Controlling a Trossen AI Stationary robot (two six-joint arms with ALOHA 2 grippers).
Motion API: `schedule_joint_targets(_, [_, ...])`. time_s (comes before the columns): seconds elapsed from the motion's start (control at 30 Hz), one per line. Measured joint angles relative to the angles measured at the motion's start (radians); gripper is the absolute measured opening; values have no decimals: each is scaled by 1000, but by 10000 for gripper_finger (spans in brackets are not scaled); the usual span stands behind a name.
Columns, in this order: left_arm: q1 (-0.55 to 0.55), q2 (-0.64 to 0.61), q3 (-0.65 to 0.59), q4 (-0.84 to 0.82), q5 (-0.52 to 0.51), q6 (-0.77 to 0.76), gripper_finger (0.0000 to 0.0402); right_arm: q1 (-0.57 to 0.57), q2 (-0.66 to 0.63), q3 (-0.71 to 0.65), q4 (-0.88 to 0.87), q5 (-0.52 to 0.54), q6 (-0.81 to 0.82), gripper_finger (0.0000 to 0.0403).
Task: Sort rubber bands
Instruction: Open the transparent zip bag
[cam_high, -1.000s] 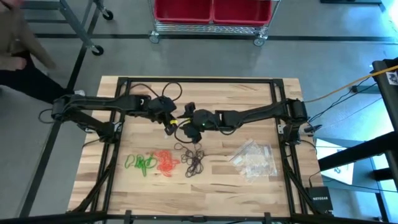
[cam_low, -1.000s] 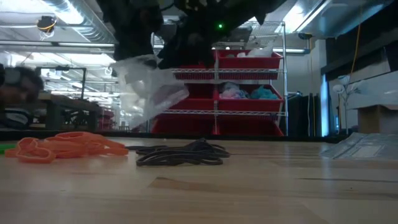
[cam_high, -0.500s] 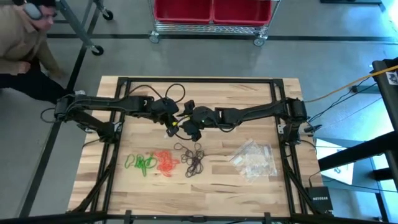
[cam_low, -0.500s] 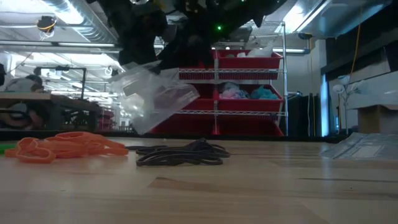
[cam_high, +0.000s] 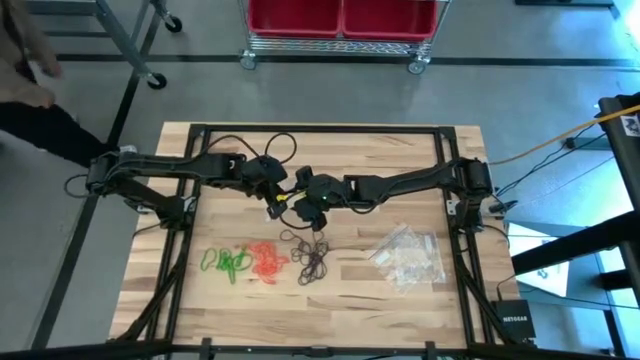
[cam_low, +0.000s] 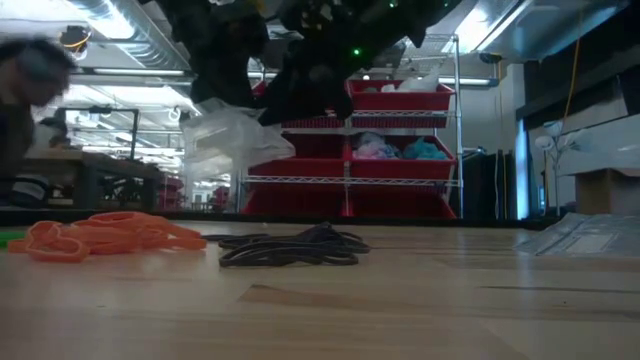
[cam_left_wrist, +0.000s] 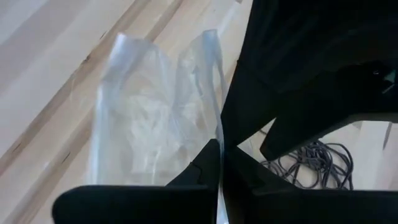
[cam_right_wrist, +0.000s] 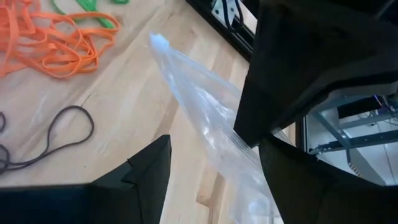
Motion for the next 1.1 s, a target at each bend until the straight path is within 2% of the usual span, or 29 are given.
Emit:
schedule_joint_targets(0.17, [1,0,0,7,31,-2,0,0,8,0,4,14,-67,234])
schedule_joint_targets(0.37, [1,0,0,8,52,-16,0,0,10,0,-10,55,-285,234])
schedule_joint_targets(0.47, [1,-1,0,14,77,-20,0,2,11,-1,-14,104,-451,234])
schedule_joint_targets(0.57, [1,-1,0,16,82,-31,0,0,11,-1,-22,105,-545,234])
schedule_joint_targets(0.67, [0,-1,0,25,80,-33,0,-6,11,0,-49,89,-554,234])
schedule_joint_targets(0.8, [0,-3,4,27,42,-61,0,-6,16,-3,-171,88,-556,234])
schedule_joint_targets(1.03, [0,-4,5,76,47,-45,0,-6,15,-3,-41,107,-554,234])
schedule_joint_targets(1.1, [0,-4,5,75,54,-50,0,-8,15,-4,-42,80,-553,234])
